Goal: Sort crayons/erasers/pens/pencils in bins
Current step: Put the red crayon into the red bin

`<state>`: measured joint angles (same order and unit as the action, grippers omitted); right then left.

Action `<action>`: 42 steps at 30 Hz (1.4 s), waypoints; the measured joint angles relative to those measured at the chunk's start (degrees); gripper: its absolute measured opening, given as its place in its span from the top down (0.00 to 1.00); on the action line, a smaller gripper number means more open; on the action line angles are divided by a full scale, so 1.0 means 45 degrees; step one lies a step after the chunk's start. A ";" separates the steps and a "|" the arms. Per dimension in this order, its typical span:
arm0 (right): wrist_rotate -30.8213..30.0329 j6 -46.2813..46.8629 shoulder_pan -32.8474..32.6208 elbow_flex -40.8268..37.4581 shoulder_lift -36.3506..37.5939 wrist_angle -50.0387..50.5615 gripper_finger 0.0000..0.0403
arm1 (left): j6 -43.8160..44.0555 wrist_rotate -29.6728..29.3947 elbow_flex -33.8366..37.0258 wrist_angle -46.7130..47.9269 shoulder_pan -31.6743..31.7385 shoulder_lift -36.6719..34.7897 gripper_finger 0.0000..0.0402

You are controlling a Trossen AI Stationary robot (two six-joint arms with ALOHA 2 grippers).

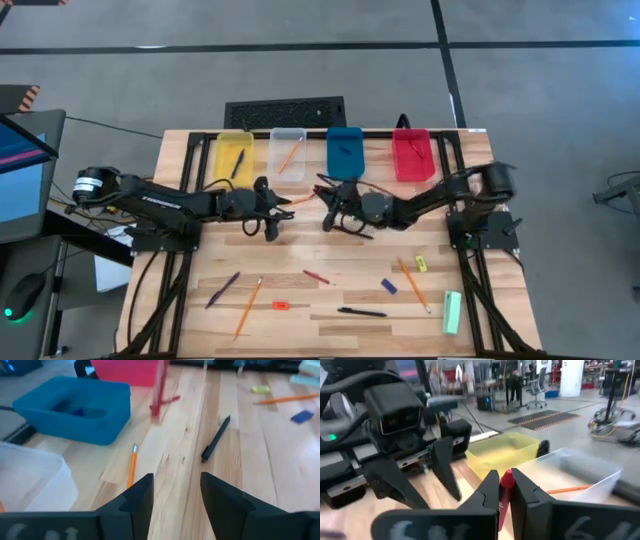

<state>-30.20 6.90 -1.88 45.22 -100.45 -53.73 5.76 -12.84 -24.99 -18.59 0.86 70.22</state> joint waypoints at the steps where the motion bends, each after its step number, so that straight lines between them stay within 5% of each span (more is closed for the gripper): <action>1: -0.0157 -0.0227 0.0060 0.0019 0.0757 0.1231 0.94 | 0.0000 0.0000 0.0005 0.0070 0.0000 0.0001 0.64; 8: -0.1076 0.1182 0.1594 0.1368 0.5237 1.1968 0.94 | -0.0155 0.0254 0.0005 0.0220 -0.0010 0.0039 0.73; 12: -0.1076 0.2047 0.3498 0.2211 0.6095 1.7538 0.94 | -0.0185 0.0379 0.0005 0.0220 -0.0010 0.0041 0.76; 16: -0.0936 0.2069 0.5947 0.2274 0.6151 2.0455 0.94 | -0.0185 0.0379 0.0005 0.0254 -0.0010 0.0040 0.79; 26: 0.0871 -0.0459 1.0210 0.2012 0.3920 1.9700 0.94 | -0.0374 0.0398 0.0005 0.0259 -0.0014 0.0044 0.84; 42: 0.1357 -0.0895 1.1296 0.2022 0.0817 1.8641 0.94 | -0.0349 0.0447 0.0005 0.0297 -0.0039 0.0044 0.85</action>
<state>-24.10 2.87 48.95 54.32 -96.78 30.16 4.19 -10.83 -24.97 -17.26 0.69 70.41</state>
